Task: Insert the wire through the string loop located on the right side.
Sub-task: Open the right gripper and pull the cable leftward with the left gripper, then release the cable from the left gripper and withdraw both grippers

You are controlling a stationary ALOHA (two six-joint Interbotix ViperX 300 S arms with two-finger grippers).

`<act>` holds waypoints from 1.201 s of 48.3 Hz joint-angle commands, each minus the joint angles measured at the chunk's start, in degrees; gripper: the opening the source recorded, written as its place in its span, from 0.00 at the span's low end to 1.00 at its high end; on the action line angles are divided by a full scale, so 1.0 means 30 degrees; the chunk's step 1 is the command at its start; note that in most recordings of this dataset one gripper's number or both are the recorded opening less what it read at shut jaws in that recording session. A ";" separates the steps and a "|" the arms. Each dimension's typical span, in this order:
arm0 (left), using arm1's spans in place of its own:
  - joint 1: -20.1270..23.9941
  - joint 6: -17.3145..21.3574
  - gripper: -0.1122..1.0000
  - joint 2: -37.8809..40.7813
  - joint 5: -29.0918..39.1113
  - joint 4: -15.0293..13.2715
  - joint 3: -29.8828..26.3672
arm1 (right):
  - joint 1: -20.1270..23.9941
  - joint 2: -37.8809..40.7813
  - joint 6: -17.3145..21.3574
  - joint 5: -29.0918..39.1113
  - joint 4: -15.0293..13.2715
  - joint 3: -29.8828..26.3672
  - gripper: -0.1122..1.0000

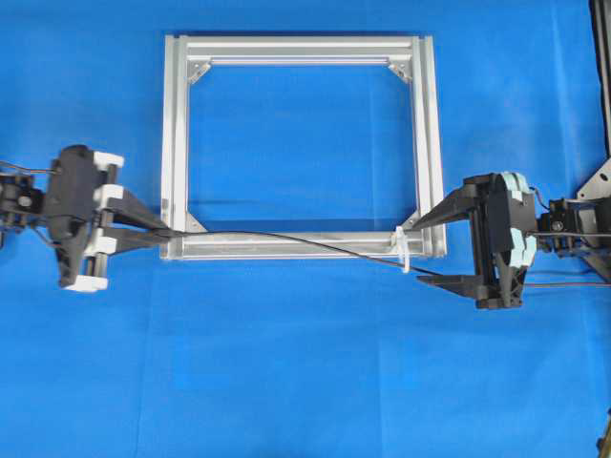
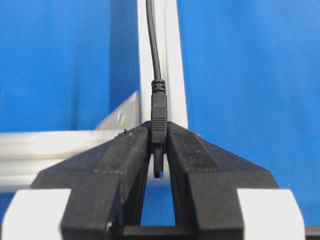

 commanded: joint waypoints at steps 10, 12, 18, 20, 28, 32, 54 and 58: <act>-0.0059 0.0029 0.17 -0.1465 0.0469 0.0059 0.1143 | 0.0029 -0.0293 0.0000 0.0029 -0.0029 -0.0322 0.95; -0.0059 0.0029 0.17 -0.1494 0.0820 0.0059 0.1143 | 0.0029 -0.0293 0.0029 0.0117 -0.0029 -0.0322 0.95; -0.0059 0.0029 0.17 -0.1436 0.1260 0.0059 0.1055 | 0.0029 -0.0293 0.0029 0.0176 -0.0029 -0.0322 0.95; -0.0059 0.0000 0.17 -0.1436 0.1230 0.0029 0.0996 | 0.0029 -0.0293 0.0029 0.0205 -0.0029 -0.0322 0.95; -0.0059 0.0029 0.17 -0.1436 0.1172 0.0059 0.0937 | 0.0029 -0.0293 0.0029 0.0176 -0.0029 -0.0322 0.95; -0.0059 0.0029 0.17 -0.1436 0.1201 0.0059 0.0908 | 0.0029 -0.0293 0.0029 0.0176 -0.0029 -0.0322 0.95; 0.0732 0.0176 0.89 -0.1348 0.2109 0.0059 0.0762 | 0.0029 -0.0293 0.0029 0.0176 -0.0029 -0.0439 0.95; 0.0820 0.0146 0.83 -0.1436 0.2139 0.0059 0.0762 | 0.0029 -0.0381 0.0029 0.0205 -0.0029 -0.0469 0.95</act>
